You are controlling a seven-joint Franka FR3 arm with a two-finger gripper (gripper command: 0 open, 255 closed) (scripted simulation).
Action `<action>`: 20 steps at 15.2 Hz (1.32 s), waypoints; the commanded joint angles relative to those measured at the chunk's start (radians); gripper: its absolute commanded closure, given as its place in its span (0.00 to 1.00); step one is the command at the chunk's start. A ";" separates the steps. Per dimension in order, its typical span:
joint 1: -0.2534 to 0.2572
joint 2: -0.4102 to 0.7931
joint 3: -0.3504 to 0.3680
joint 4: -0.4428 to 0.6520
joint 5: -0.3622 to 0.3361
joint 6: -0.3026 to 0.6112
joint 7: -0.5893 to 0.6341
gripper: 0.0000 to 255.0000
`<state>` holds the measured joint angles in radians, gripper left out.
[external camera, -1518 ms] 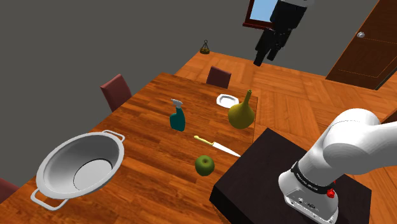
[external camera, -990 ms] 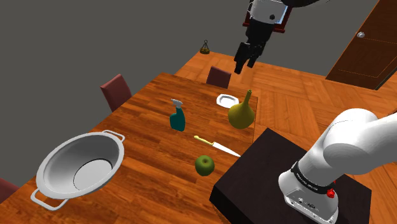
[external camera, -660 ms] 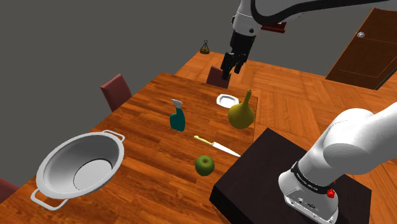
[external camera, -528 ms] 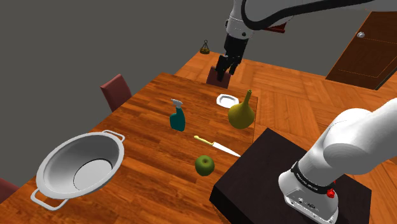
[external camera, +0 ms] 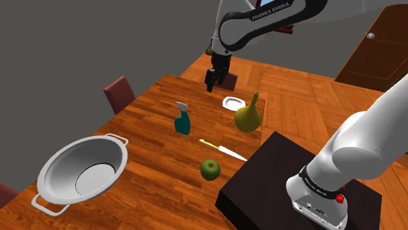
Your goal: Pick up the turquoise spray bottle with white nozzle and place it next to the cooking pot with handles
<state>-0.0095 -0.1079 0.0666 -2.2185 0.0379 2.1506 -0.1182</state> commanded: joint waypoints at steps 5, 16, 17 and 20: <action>0.007 0.240 0.008 0.147 -0.028 0.078 -0.021 0.00; 0.035 0.683 0.009 0.535 -0.087 0.104 -0.057 0.00; 0.038 0.726 0.008 0.581 -0.091 0.099 -0.061 0.00; 0.042 0.773 0.007 0.614 -0.096 0.112 -0.064 0.00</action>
<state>0.0293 0.6460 0.0738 -1.6175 -0.0560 2.2557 -0.1829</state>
